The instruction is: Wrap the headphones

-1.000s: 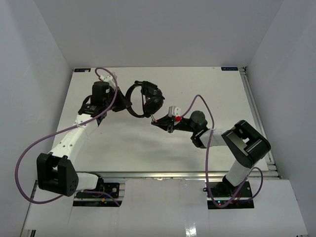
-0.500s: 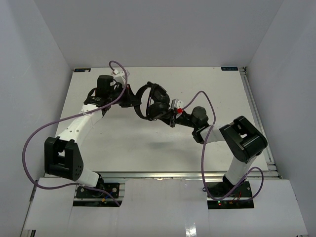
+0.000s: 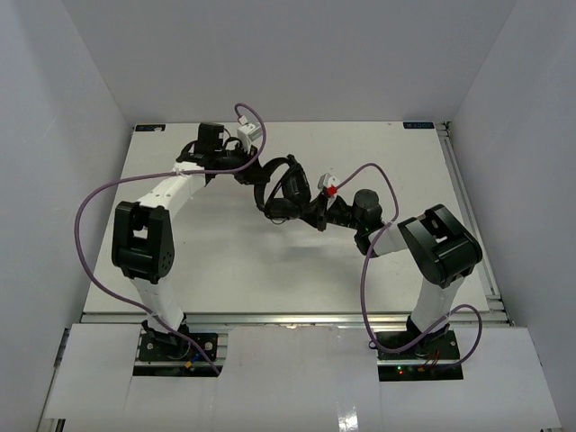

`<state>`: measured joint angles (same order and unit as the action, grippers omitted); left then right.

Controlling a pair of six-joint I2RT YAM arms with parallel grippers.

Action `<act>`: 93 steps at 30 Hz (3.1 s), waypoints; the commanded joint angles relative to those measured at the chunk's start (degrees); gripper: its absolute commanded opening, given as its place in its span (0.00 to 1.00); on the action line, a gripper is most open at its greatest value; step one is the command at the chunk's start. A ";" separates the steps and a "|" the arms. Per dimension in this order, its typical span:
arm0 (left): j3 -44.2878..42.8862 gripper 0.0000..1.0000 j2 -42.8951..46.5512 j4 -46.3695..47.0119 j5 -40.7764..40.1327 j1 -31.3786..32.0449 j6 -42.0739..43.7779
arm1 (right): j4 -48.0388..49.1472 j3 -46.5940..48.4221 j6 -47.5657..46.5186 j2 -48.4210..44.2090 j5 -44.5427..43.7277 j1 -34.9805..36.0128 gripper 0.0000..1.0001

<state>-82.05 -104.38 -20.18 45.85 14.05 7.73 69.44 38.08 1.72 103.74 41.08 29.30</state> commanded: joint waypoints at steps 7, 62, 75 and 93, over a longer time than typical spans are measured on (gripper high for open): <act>-5.67 0.00 -8.27 -3.79 11.12 0.56 22.43 | -3.11 6.30 1.38 2.80 -2.46 -2.23 0.08; 1.08 0.98 -15.71 14.98 -11.29 1.20 32.70 | -2.54 5.76 25.89 12.27 -11.40 -3.17 0.12; -8.12 0.98 -9.59 16.92 -12.60 -2.18 4.45 | -26.20 2.87 23.28 -3.65 -20.39 -3.97 0.88; -14.38 0.98 -14.53 10.70 -26.23 -2.82 -15.82 | -67.51 12.39 17.55 -36.40 -38.68 -1.88 0.90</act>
<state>-95.67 -114.97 -4.79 23.19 11.73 -7.22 5.92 52.00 21.73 70.64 7.89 27.31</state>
